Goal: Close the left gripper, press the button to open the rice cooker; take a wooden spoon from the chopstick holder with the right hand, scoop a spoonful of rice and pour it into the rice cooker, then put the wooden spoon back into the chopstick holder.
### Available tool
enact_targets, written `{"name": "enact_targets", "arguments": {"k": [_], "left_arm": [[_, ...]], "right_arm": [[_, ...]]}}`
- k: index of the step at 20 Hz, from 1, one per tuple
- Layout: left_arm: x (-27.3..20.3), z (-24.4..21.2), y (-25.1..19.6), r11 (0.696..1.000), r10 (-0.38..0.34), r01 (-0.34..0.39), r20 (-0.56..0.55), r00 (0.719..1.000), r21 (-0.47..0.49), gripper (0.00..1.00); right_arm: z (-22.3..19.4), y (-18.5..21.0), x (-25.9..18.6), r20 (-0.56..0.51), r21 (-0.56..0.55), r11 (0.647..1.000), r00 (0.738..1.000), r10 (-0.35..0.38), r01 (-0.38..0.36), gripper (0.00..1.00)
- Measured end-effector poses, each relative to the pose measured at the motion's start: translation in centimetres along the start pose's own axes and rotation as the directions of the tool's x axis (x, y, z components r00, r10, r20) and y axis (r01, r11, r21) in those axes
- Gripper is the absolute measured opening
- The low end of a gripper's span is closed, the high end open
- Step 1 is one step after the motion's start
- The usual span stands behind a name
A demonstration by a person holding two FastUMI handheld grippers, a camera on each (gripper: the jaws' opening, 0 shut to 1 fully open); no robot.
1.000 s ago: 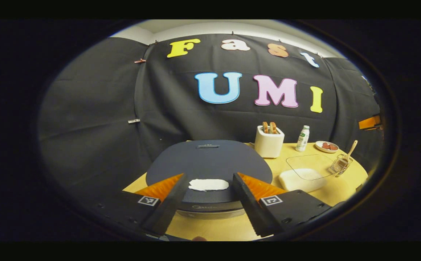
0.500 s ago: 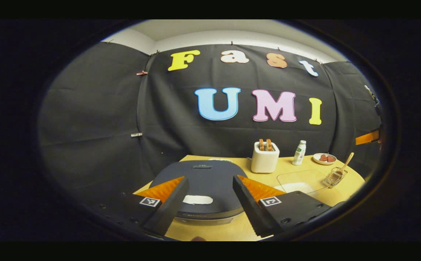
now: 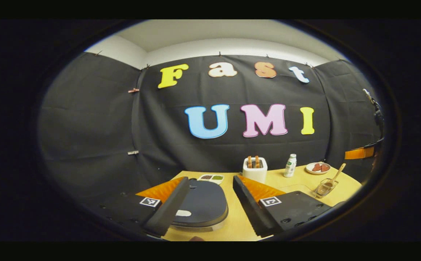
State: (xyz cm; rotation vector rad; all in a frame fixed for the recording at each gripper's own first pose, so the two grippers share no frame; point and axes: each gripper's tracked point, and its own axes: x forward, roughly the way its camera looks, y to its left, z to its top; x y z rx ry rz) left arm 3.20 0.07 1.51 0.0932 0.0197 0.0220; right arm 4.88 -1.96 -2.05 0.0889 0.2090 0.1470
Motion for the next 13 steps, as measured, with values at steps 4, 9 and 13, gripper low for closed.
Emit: {"name": "enact_targets", "arguments": {"k": [4, 9, 13], "left_arm": [[-0.1, 2.1, -4.0, 0.998, -0.052, 0.049, 0.063, 0.997, 0.044, 0.93], [-0.1, 3.7, -6.2, 0.998, -0.070, 0.070, 0.079, 0.994, 0.003, 0.99], [-0.4, 4.8, -6.7, 0.998, -0.064, 0.064, 0.071, 0.995, 0.012, 0.96]], "right_arm": [[1.4, -0.1, -1.2, 0.066, 0.001, 1.000, 0.998, -0.017, 0.017, 0.60], [2.2, -0.6, -2.1, 0.097, 0.005, 0.999, 0.994, -0.040, 0.039, 0.66], [3.2, -0.6, -2.9, 0.129, -0.001, 0.999, 0.991, -0.046, 0.046, 0.70]]}}
